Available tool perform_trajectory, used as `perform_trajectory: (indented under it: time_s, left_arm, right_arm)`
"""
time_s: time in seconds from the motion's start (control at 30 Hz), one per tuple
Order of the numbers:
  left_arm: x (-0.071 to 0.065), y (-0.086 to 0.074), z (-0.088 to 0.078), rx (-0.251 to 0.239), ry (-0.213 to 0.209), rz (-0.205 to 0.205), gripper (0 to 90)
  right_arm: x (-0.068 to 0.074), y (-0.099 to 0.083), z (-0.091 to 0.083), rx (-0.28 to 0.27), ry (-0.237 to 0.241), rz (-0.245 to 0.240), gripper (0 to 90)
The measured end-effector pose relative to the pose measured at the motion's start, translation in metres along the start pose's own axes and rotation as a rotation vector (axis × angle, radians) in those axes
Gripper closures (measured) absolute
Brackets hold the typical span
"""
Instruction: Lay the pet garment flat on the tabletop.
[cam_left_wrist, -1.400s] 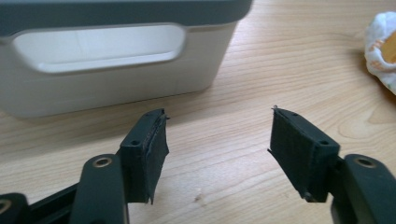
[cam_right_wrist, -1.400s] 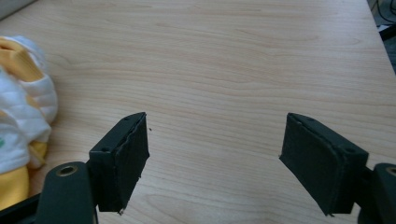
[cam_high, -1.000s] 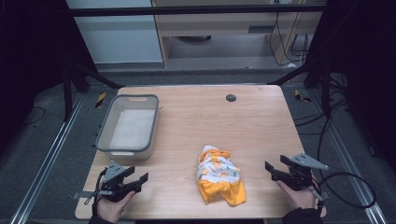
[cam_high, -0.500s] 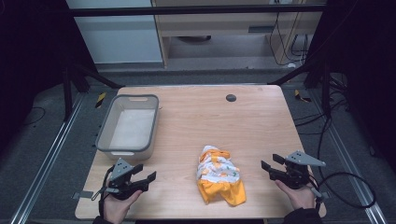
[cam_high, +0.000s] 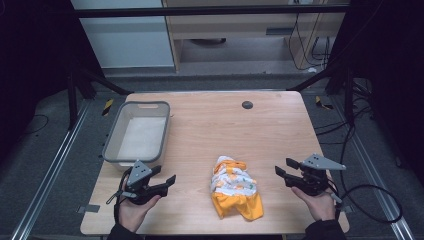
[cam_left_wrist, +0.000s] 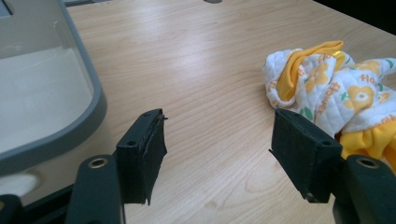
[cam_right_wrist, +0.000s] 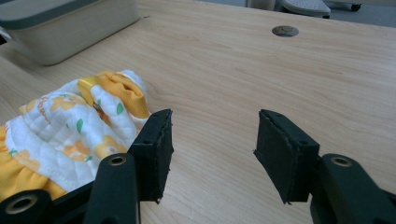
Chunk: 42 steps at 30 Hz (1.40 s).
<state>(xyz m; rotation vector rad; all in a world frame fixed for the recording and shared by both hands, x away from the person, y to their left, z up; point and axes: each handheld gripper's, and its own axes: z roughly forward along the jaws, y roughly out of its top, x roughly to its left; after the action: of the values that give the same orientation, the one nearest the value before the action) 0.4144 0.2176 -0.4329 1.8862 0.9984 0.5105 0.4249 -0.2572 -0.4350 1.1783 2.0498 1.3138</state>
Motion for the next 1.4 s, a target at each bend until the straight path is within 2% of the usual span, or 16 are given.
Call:
perform_trajectory:
  time_s: [0.13,0.23,0.37,0.9,1.13,1.4]
  left_arm:
    - [-0.007,0.01,0.009,-0.006,0.002,0.031,34.4]
    - [-0.009,0.015,0.014,-0.013,0.0,0.039,34.4]
    - [-0.013,0.023,0.025,-0.003,-0.002,0.068,34.5]
    - [-0.023,0.031,0.062,0.026,-0.024,0.093,35.0]
    - [-0.032,0.036,0.073,0.041,-0.042,0.133,35.8]
    - [-0.041,0.036,0.088,0.063,-0.07,0.149,37.9]
  right_arm:
    - [0.0,0.004,0.005,0.006,0.009,-0.003,46.6]
    - [0.002,0.006,0.007,0.009,0.015,-0.004,47.0]
    - [0.005,0.012,0.012,0.013,0.033,-0.024,48.3]
    - [0.014,0.022,0.039,0.04,0.083,-0.061,53.1]
    - [0.019,0.027,0.049,0.047,0.103,-0.079,54.1]
    - [0.022,0.028,0.058,0.061,0.123,-0.089,55.5]
